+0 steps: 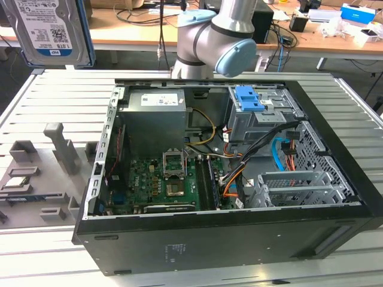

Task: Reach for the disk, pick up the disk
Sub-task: 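Pick up the disk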

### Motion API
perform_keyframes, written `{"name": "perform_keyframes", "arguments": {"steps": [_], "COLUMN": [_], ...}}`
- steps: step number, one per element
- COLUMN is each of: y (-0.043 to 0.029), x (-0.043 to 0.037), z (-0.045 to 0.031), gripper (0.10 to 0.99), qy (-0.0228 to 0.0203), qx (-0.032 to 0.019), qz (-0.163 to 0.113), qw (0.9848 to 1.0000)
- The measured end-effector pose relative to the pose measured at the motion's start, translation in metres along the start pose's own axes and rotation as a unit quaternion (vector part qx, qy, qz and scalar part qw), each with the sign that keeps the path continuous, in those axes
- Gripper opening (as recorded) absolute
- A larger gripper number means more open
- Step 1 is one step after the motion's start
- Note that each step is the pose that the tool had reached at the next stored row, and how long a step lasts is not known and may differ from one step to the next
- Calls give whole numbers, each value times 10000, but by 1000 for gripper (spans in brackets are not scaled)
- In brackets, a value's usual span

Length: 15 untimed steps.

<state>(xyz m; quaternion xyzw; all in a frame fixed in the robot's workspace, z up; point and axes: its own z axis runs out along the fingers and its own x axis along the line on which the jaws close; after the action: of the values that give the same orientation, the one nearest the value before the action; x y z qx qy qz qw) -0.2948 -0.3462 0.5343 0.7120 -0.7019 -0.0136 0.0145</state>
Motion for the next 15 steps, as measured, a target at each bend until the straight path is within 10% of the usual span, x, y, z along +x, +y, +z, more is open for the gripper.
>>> {"name": "perform_keyframes", "arguments": {"steps": [15], "y": [-621], "x": [-2], "z": [-24], "gripper": [369], "qy": [0], "qx": [0], "qz": [0], "qw": [10000]}}
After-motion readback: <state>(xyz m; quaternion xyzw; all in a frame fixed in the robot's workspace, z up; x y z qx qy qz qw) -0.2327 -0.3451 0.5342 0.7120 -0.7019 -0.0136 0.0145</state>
